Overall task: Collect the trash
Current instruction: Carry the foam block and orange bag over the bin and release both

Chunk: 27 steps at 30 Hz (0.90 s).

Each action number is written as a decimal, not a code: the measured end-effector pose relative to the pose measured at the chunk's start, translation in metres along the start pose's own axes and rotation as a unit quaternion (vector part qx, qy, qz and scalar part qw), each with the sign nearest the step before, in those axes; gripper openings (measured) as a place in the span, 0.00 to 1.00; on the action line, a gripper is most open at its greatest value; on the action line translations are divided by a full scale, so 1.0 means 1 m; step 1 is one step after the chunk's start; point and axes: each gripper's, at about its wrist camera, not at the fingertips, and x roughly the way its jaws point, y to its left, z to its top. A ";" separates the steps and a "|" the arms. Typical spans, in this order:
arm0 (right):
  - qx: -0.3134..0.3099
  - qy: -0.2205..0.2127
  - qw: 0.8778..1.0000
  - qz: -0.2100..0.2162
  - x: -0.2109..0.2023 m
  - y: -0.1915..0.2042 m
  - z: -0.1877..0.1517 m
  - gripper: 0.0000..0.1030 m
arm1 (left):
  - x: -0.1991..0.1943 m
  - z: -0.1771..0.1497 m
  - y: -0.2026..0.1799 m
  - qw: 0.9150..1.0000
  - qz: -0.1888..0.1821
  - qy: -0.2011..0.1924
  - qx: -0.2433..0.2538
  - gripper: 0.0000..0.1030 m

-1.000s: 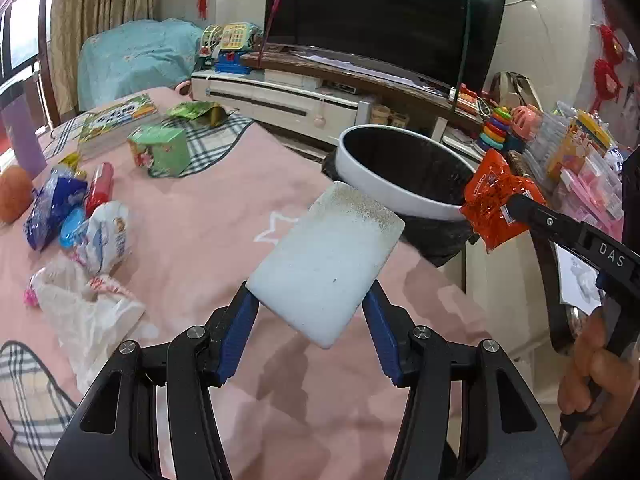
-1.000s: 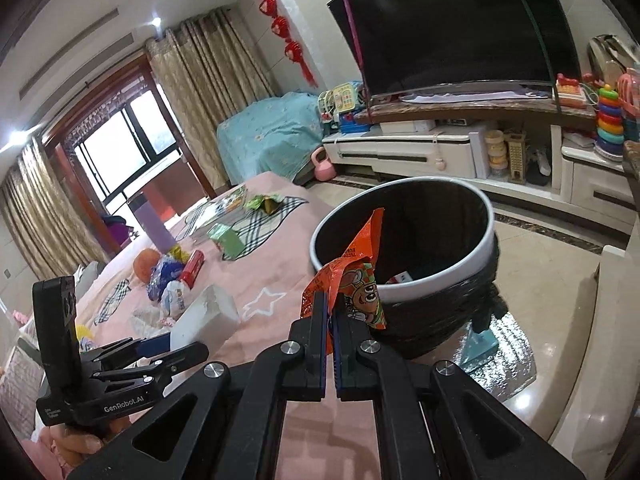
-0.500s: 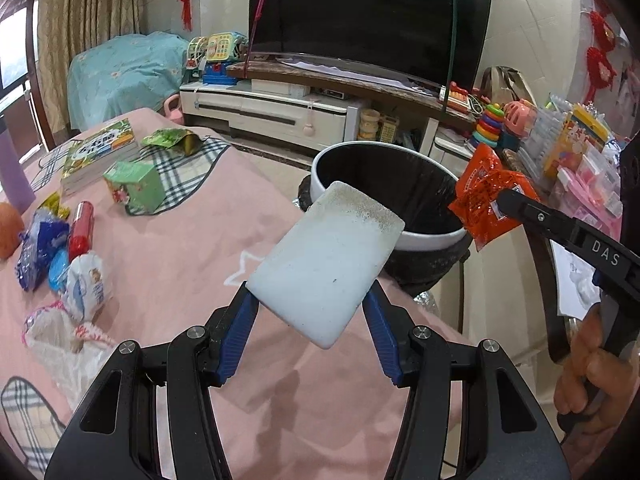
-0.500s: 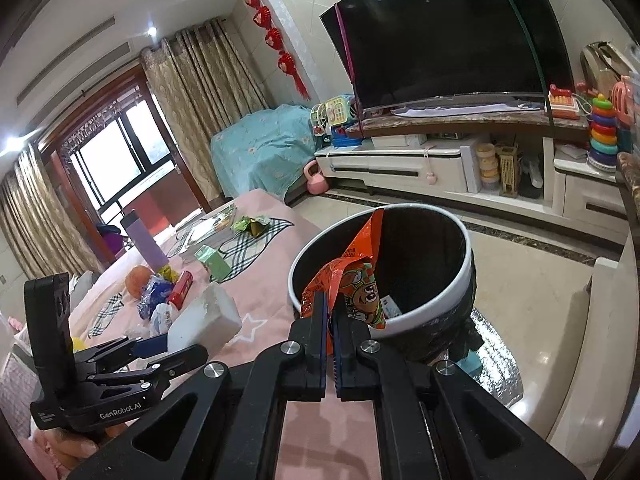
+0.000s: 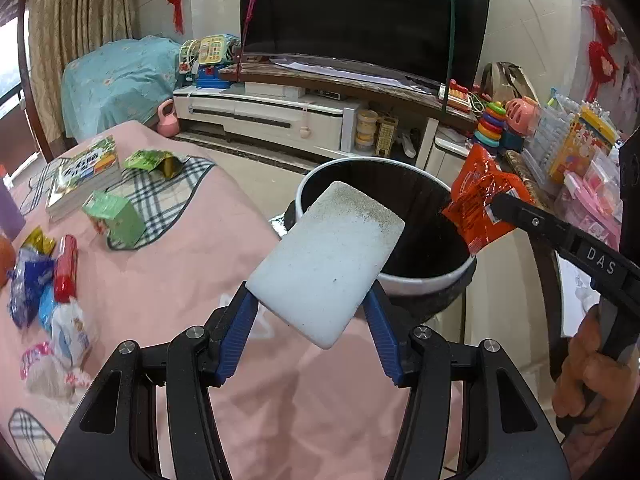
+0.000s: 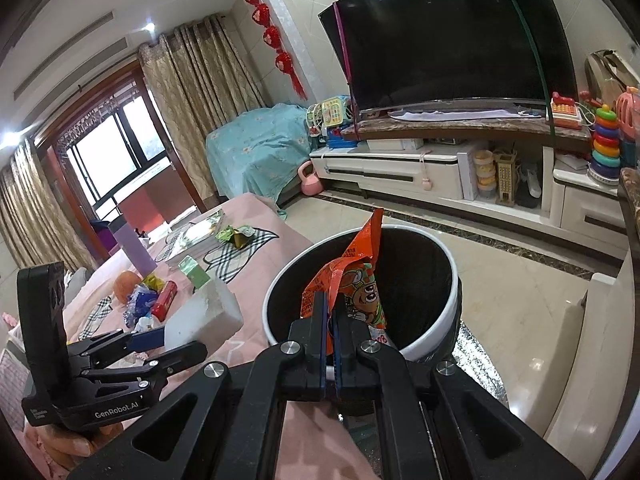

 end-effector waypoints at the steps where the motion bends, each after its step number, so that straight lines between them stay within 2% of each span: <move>1: 0.000 0.002 1.000 -0.001 0.001 -0.002 0.001 0.02 | 0.001 0.002 -0.001 1.000 0.001 0.000 0.001 0.53; 15: 0.000 0.035 0.999 -0.009 0.028 -0.024 0.014 0.02 | 0.043 0.032 -0.021 0.999 0.000 0.029 0.022 0.55; 27: -0.001 0.062 0.998 -0.013 0.048 -0.036 0.020 0.04 | 0.063 0.038 -0.022 0.999 0.004 0.040 0.019 0.57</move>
